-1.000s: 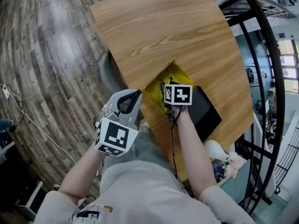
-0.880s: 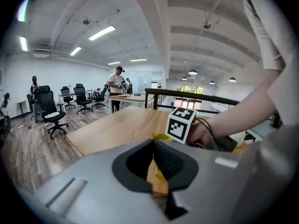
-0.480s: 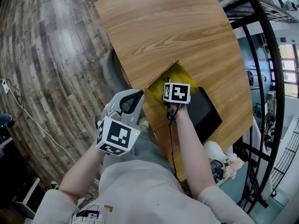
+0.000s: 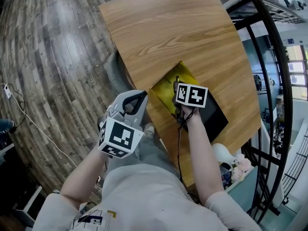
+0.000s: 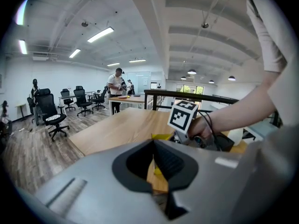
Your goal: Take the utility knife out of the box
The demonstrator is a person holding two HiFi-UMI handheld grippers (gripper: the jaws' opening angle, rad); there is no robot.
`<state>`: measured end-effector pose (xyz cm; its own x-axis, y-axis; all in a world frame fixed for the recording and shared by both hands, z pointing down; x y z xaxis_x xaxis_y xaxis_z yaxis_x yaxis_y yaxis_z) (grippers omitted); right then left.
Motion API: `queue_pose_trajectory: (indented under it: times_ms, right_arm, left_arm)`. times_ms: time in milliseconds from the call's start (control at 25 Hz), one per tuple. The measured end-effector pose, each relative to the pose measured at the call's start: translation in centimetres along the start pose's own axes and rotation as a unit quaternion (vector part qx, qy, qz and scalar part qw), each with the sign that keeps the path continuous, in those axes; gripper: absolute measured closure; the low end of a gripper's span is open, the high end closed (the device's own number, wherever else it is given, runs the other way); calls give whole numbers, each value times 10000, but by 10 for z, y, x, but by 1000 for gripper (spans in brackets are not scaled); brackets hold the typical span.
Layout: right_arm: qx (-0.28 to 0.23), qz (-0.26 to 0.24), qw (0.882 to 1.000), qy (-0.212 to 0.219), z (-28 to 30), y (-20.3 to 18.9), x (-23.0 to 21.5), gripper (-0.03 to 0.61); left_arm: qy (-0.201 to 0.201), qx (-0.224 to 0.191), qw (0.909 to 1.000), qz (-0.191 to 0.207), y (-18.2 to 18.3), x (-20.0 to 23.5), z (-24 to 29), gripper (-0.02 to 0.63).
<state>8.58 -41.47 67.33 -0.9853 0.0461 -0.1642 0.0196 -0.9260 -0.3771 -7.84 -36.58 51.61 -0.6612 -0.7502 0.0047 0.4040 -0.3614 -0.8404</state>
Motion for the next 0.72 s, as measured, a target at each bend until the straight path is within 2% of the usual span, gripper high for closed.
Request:
queue_pose_trajectory:
  times_ms: [160,360,560,720]
  right_arm:
    - [-755,-152,9970,74,-42,19,12,531]
    - [-1509,-450,9874,152,-110,39,25,531]
    - [-2157,-668,9734,376,-182,47,41,531]
    - [-2723,-726,9576,603,-240,51,52,529]
  left_arm:
    - [-50,-123,9999,62,15,-9,-14,612]
    - [89,-368,9990,239,43,-20,-34,612]
    - [279,-660,9968,356,72,-37,-56,612]
    - [458,-975,9934,401,100,-48,-78,612]
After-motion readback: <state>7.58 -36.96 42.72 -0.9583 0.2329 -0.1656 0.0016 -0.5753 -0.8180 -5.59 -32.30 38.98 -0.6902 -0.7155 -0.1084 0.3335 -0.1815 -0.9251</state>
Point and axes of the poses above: the fingertips, and each gripper's own axes: z forward along the fingers, x to its left, y out of its top, the point moved 1 cm from there along -z, backward along the fingers, and after that the axes turned 3 degrees about x, right-handed, at the moved point
